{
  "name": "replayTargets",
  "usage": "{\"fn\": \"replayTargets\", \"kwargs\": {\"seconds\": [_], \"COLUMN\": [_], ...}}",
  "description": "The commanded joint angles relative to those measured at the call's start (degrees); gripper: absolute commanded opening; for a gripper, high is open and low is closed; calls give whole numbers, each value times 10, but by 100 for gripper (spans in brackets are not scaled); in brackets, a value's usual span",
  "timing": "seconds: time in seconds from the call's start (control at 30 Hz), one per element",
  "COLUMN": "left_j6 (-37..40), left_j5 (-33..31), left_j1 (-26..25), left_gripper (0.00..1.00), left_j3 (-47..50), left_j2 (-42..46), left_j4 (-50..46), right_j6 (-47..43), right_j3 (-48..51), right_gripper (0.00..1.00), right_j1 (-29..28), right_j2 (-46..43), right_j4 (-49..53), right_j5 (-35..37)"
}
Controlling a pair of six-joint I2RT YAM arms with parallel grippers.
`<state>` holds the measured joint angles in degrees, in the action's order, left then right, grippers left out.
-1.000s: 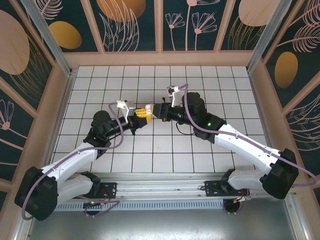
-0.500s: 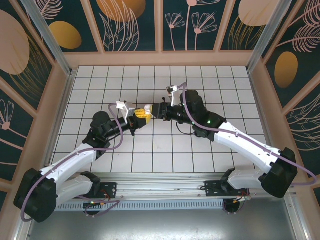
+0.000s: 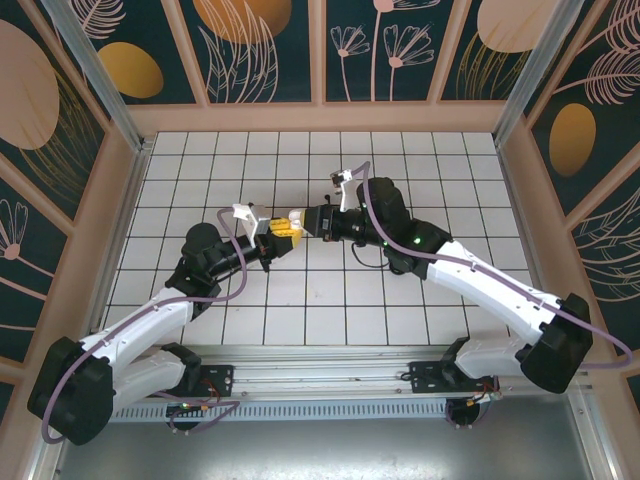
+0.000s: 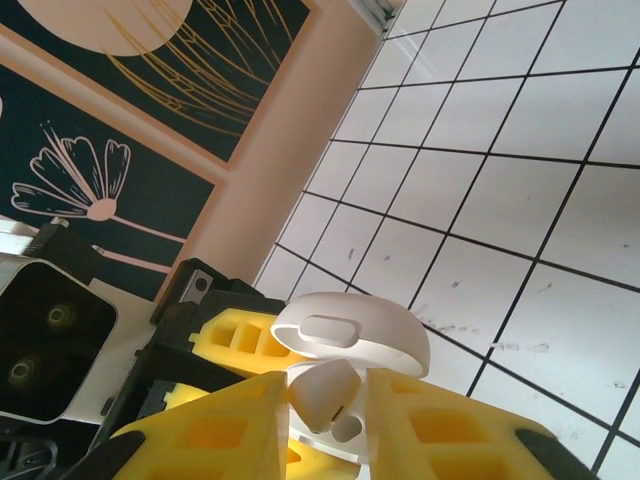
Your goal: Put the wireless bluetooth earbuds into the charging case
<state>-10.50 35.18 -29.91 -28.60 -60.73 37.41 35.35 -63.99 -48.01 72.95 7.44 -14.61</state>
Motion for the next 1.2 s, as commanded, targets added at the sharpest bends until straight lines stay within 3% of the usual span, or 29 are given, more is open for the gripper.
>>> {"fn": "replayTargets", "kwargs": {"seconds": [0.0, 0.27, 0.6, 0.73, 1.17], "left_j6": [24, 54, 86, 86, 89], "left_j5": [3, 10, 69, 78, 94], "left_j1": [1, 1, 1, 1, 1], "left_gripper": [5, 5, 4, 5, 5], "left_j3": [-7, -14, -26, -33, -41], "left_j2": [11, 13, 19, 18, 6], "left_j4": [11, -25, -60, -69, -76], "right_j6": [-6, -50, -187, -224, -310], "right_j3": [-23, -50, -56, -72, -113], "right_gripper": [22, 18, 17, 17, 17], "right_j1": [1, 14, 88, 92, 75], "right_j2": [13, 24, 24, 37, 66], "right_j4": [44, 95, 137, 162, 212], "right_j5": [9, -22, -186, -216, -208]}}
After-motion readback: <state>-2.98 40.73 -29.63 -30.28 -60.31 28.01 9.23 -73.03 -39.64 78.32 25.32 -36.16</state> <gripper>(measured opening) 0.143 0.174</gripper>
